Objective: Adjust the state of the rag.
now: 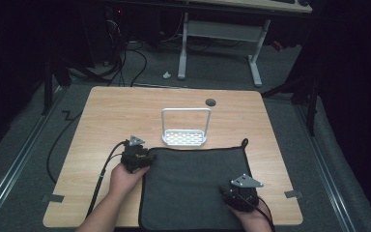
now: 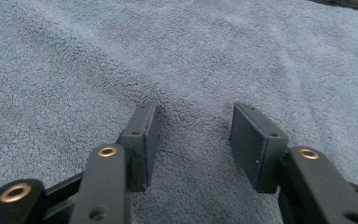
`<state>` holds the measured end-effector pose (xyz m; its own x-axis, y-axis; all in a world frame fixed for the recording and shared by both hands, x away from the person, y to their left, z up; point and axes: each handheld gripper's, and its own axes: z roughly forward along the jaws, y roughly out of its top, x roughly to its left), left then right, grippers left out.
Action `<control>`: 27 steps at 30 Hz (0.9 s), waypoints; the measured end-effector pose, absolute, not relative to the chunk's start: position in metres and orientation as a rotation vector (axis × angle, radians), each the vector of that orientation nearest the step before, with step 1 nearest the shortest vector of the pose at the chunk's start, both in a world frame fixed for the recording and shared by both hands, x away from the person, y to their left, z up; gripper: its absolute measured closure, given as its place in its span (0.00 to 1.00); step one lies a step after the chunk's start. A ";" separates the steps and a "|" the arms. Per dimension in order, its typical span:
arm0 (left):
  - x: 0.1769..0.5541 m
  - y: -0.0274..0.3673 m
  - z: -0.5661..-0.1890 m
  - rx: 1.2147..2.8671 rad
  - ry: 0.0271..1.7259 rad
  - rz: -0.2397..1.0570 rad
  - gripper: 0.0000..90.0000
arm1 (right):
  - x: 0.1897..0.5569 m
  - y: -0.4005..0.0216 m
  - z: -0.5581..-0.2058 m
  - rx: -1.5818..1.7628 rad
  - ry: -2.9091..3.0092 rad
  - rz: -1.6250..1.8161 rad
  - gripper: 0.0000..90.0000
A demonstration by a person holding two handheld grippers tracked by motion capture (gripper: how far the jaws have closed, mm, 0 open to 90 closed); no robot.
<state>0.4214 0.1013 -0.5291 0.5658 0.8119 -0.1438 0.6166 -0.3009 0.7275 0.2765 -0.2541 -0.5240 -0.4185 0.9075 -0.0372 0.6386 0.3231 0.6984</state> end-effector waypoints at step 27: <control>0.424 0.118 -0.534 1.879 1.188 0.259 0.93 | 0.250 -0.081 -0.513 0.937 2.448 1.066 0.56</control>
<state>0.4237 0.1182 -0.5343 0.5224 0.8124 -0.2591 0.6303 -0.1632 0.7590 0.2495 -0.0814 -0.5134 -0.7378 0.6747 -0.0225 0.4433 0.5093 0.7377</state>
